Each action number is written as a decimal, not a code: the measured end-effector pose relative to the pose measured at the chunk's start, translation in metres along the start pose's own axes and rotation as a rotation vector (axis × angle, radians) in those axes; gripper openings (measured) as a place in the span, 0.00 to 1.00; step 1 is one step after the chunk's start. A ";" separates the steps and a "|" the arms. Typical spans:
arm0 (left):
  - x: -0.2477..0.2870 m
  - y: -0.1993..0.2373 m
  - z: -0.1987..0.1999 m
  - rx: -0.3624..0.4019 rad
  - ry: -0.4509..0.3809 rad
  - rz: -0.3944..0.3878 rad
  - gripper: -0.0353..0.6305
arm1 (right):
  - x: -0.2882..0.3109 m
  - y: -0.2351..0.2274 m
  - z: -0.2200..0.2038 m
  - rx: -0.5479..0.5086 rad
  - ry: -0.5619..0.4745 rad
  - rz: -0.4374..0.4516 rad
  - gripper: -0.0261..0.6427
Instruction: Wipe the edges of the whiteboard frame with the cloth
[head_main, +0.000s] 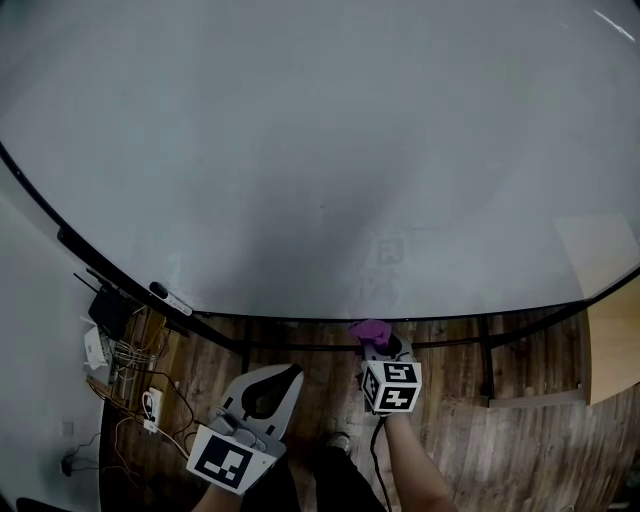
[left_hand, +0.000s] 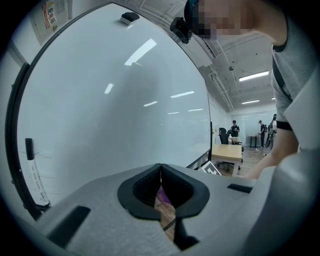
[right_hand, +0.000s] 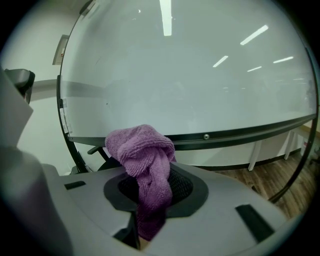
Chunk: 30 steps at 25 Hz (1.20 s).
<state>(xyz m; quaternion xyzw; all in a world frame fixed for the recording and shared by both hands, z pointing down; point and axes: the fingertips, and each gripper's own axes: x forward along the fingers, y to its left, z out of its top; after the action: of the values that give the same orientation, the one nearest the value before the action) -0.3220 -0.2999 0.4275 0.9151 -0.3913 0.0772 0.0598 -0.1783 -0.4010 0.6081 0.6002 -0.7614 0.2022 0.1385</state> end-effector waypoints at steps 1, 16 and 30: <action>0.001 -0.001 0.001 0.000 -0.001 0.003 0.08 | -0.001 -0.004 0.000 0.005 0.000 -0.003 0.18; -0.007 -0.022 0.008 0.011 -0.013 0.021 0.08 | -0.011 -0.023 -0.001 0.042 0.006 -0.027 0.18; -0.009 0.002 0.021 0.015 -0.059 -0.076 0.08 | -0.017 -0.023 0.000 0.051 0.031 -0.122 0.18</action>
<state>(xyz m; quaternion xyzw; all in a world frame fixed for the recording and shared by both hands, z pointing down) -0.3277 -0.2989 0.4054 0.9317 -0.3571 0.0506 0.0440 -0.1519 -0.3909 0.6032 0.6455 -0.7158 0.2221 0.1472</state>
